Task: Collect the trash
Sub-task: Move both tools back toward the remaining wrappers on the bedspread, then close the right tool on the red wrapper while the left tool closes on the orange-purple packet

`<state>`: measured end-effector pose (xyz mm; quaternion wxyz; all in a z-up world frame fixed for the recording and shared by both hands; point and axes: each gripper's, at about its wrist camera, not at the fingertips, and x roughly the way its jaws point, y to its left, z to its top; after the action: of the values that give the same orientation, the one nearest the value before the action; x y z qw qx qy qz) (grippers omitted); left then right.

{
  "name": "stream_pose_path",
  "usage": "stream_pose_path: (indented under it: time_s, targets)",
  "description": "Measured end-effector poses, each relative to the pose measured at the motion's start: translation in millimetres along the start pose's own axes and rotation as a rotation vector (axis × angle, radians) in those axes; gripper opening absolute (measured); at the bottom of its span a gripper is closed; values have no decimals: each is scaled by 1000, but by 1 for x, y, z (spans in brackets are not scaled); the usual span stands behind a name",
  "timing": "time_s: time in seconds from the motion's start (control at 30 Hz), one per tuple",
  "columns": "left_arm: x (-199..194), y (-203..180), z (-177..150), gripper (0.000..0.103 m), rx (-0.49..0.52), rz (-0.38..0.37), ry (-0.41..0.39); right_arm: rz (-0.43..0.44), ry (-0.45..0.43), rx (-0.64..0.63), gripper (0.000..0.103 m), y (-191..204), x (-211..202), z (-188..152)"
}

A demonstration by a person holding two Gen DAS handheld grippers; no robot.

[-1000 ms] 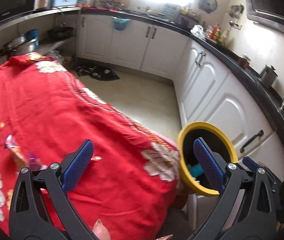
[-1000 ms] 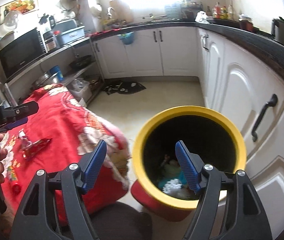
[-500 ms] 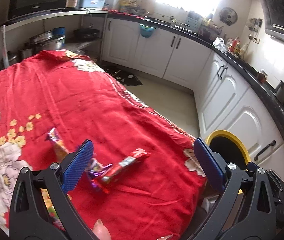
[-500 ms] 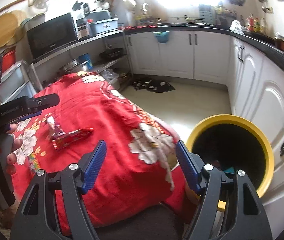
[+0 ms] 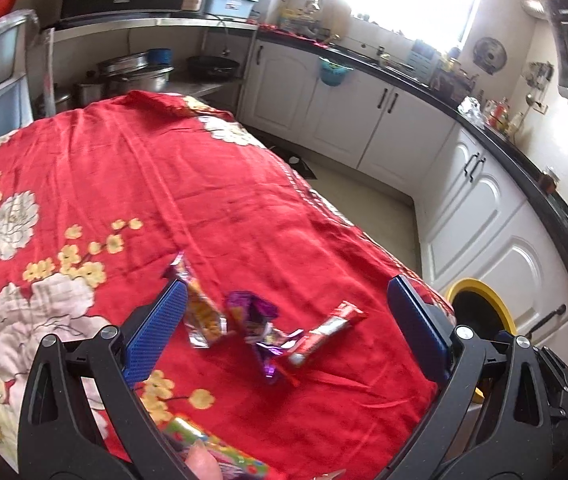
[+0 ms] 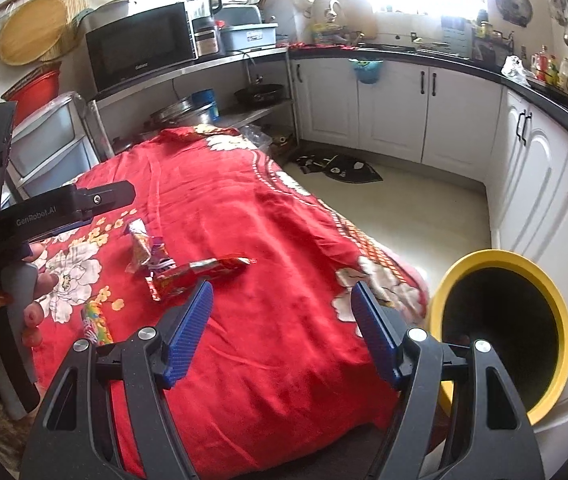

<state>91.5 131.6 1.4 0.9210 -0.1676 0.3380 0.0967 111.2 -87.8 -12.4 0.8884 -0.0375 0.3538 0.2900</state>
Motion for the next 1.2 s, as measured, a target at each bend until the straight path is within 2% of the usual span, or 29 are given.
stream_pose_path:
  time_s: [0.47, 0.77, 1.03, 1.2]
  targets:
    - [11, 55, 1, 92, -81, 48, 21, 64, 99, 24, 69, 32, 54, 16]
    - [27, 72, 0, 92, -106, 51, 58, 84, 157, 71, 69, 42, 89, 23]
    - [47, 86, 0, 73, -171, 7, 122, 127, 228, 182, 68, 40, 122, 28]
    - [62, 91, 0, 63, -210, -11, 156, 167, 276, 258, 54, 34, 139, 22]
